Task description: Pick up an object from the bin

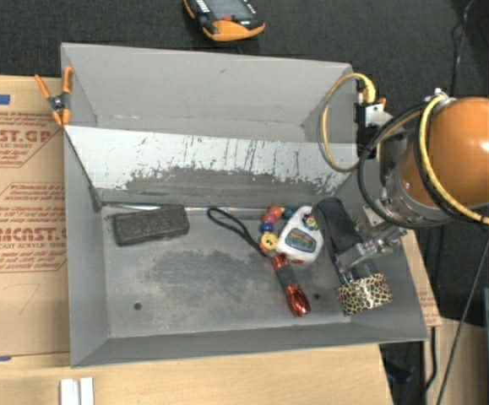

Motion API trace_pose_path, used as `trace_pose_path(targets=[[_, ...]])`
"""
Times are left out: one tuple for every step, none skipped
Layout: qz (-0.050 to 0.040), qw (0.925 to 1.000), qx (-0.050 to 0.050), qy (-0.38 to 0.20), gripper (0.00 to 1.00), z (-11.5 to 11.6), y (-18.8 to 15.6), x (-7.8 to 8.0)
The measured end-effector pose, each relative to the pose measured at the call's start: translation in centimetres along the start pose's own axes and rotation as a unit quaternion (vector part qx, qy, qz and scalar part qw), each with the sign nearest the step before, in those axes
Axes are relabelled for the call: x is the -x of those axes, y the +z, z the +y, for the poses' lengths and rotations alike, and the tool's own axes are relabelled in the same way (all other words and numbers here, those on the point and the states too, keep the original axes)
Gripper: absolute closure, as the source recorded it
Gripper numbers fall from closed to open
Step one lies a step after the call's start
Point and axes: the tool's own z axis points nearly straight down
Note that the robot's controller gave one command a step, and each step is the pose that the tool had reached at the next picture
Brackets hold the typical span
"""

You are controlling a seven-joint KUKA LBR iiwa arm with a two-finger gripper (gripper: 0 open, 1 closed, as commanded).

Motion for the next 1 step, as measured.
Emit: trace_pose_path(targets=[[0.0004, 0.9998, -0.002, -0.021, 1.00, 0.42, 2.24, -0.35]])
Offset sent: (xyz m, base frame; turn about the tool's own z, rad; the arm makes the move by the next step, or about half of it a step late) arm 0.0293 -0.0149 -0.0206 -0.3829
